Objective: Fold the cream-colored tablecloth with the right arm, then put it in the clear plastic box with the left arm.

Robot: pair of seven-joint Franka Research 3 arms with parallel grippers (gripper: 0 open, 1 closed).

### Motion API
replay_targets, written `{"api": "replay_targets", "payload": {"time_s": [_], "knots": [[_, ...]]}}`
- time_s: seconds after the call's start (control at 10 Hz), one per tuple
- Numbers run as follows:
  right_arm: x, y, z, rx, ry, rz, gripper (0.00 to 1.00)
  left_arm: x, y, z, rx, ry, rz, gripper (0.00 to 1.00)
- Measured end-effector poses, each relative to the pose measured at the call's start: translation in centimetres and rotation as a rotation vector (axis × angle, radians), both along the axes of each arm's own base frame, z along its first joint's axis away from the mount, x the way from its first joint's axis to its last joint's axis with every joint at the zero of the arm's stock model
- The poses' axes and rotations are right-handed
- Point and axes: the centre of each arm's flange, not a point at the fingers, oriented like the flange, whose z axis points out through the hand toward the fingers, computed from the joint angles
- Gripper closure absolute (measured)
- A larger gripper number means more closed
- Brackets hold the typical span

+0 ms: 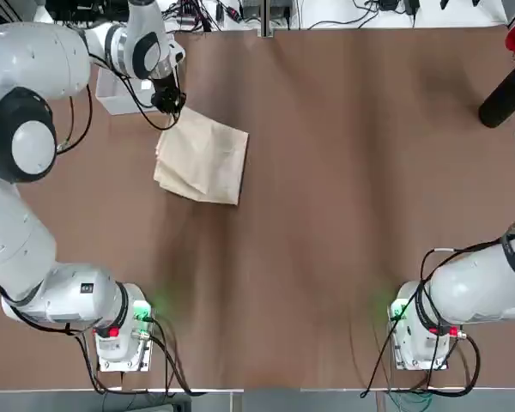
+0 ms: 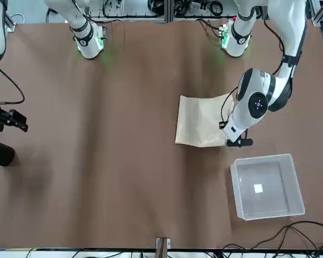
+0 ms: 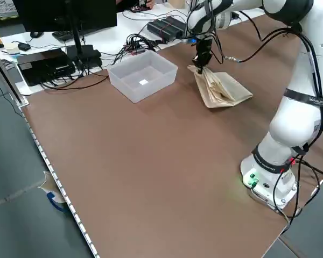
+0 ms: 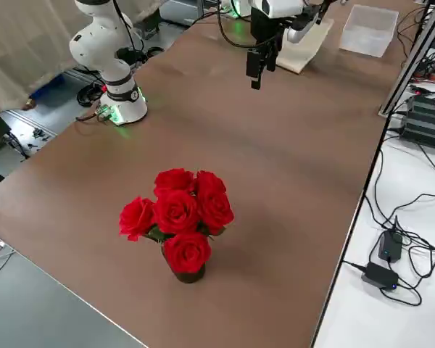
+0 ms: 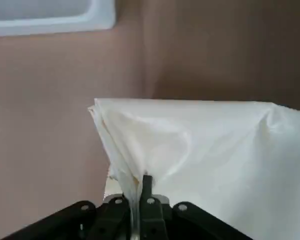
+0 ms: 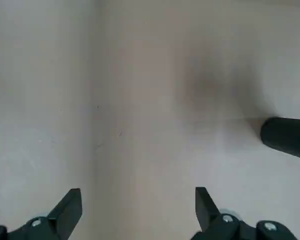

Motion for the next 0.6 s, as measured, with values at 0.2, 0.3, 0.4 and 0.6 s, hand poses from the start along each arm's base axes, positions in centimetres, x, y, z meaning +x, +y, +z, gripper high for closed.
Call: {"api": "replay_targets", "payload": {"time_s": [0.2, 0.3, 0.4, 0.6], "knots": [[-0.1, -0.8, -0.1, 0.003, 0.005, -0.016, 0.00, -0.1, -1.2, 0.6, 0.043, -0.024, 0.044, 0.93], [-0.2, -1.0, -0.2, 0.024, 0.012, -0.028, 0.00, -0.4, -2.6, 0.6, 0.044, -0.028, 0.065, 0.93], [-0.3, -1.6, -0.3, 0.049, 0.016, -0.044, 0.00, -0.7, -4.3, 0.5, 0.045, -0.031, 0.086, 0.93], [-0.5, -2.8, -0.3, 0.064, 0.017, -0.067, 0.00, -1.2, -7.8, -0.4, 0.041, -0.027, 0.127, 0.93]]}}
